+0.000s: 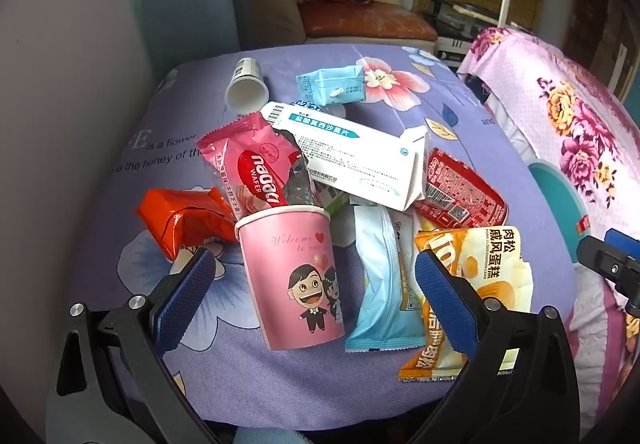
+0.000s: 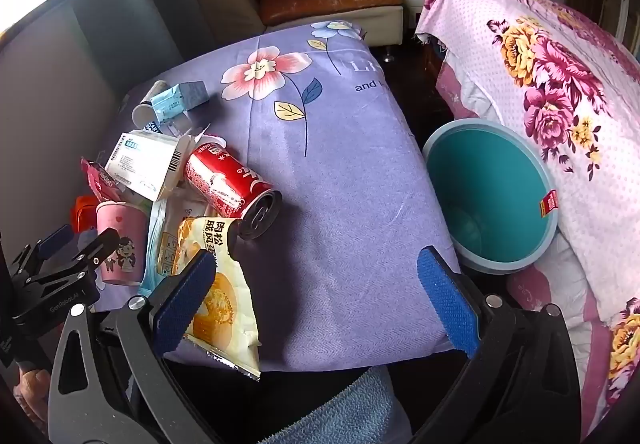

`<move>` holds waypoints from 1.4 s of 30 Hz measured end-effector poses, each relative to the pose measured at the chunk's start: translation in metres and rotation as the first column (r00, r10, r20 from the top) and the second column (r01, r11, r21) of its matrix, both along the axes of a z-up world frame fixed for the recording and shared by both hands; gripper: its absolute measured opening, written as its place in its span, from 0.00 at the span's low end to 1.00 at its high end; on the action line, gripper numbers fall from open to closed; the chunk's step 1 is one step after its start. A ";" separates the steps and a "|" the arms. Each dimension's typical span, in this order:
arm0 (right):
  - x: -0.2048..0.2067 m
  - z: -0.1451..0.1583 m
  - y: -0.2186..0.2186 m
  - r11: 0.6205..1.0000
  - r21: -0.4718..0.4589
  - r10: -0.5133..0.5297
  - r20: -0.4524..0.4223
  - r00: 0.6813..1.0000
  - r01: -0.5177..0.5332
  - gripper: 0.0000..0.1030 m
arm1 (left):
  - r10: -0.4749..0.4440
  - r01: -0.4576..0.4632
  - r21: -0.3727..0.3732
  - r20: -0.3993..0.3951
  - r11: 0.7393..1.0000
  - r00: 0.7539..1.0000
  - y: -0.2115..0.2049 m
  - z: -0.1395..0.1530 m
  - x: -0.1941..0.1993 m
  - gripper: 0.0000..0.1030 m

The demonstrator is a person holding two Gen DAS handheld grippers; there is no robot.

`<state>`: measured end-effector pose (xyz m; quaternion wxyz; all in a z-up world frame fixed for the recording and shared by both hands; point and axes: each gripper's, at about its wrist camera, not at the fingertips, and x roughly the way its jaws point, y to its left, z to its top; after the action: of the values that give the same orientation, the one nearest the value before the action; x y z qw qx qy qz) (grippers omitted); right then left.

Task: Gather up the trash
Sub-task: 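Move the right gripper toward the yellow-and-white snack bag, then grasp the snack bag with the right gripper while the left gripper grasps the pink paper cup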

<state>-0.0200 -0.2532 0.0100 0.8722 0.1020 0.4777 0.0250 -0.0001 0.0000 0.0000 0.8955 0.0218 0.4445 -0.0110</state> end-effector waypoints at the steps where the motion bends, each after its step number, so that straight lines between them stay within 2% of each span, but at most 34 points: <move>1: 0.000 0.000 -0.001 1.000 0.001 0.000 0.000 1.000 0.000 0.94 | 0.001 -0.001 0.000 0.000 1.000 1.000 0.000 0.000 0.000 0.97; 30: -0.001 -0.004 0.007 1.000 0.009 0.016 -0.030 0.999 -0.016 0.94 | -0.006 0.006 -0.012 -0.001 1.000 1.000 0.000 0.002 -0.007 0.97; 37: 0.004 -0.020 0.026 0.991 0.092 0.102 -0.101 0.990 -0.092 0.94 | 0.014 -0.018 -0.060 -0.067 0.998 0.998 0.018 -0.004 -0.009 0.97; 39: 0.007 -0.029 0.034 0.986 0.113 0.135 -0.131 0.982 -0.121 0.94 | 0.022 -0.032 -0.089 -0.102 0.996 0.994 0.025 -0.007 -0.010 0.97; 40: 0.009 -0.035 0.038 0.983 0.127 0.149 -0.147 0.978 -0.131 0.94 | 0.021 -0.042 -0.141 -0.143 0.989 0.989 0.033 -0.010 -0.009 0.97; 42: 0.013 -0.044 0.045 0.977 0.155 0.173 -0.176 0.969 -0.146 0.94 | 0.024 -0.043 -0.164 -0.112 0.986 0.993 0.040 -0.012 -0.012 0.97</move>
<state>-0.0075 -0.2086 -0.0340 0.8087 0.1266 0.5619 0.1190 -0.0121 0.0397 -0.0124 0.8685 -0.0611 0.4907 -0.0341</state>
